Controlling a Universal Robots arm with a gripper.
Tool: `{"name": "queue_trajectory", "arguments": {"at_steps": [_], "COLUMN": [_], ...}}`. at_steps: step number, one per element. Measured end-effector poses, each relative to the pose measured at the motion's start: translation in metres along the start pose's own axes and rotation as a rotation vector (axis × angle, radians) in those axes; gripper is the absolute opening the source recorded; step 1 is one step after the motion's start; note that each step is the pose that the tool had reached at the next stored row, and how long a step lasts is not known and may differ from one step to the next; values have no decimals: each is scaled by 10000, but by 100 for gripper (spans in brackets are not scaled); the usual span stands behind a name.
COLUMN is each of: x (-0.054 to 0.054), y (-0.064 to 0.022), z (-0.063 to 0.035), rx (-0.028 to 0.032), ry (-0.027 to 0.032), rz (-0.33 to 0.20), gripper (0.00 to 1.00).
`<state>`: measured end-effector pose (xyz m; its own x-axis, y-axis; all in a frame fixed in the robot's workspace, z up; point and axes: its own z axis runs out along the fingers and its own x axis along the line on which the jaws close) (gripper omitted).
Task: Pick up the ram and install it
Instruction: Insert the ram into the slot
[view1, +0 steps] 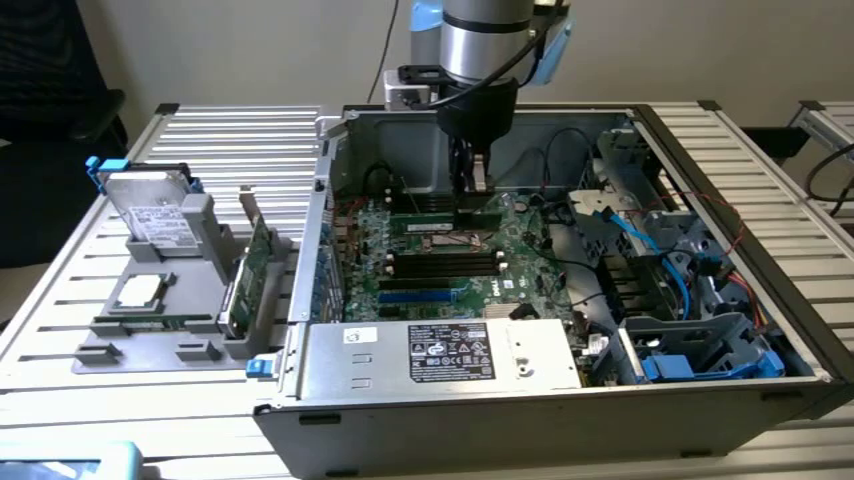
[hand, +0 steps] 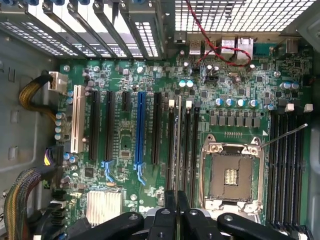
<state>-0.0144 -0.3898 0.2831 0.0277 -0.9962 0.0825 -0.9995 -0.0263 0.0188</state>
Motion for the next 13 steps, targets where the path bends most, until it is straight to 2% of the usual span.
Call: {"name": "queue_trajectory", "arguments": {"at_steps": [2,6,13], "x": [-2,-6,-6], "y": [-1,-5,-21], "z": [27,74,178], "rx": [4,13,14], "ry": [-39,-159,-170], "rz": [0,-1,-1], "gripper": [13,13,13]}}
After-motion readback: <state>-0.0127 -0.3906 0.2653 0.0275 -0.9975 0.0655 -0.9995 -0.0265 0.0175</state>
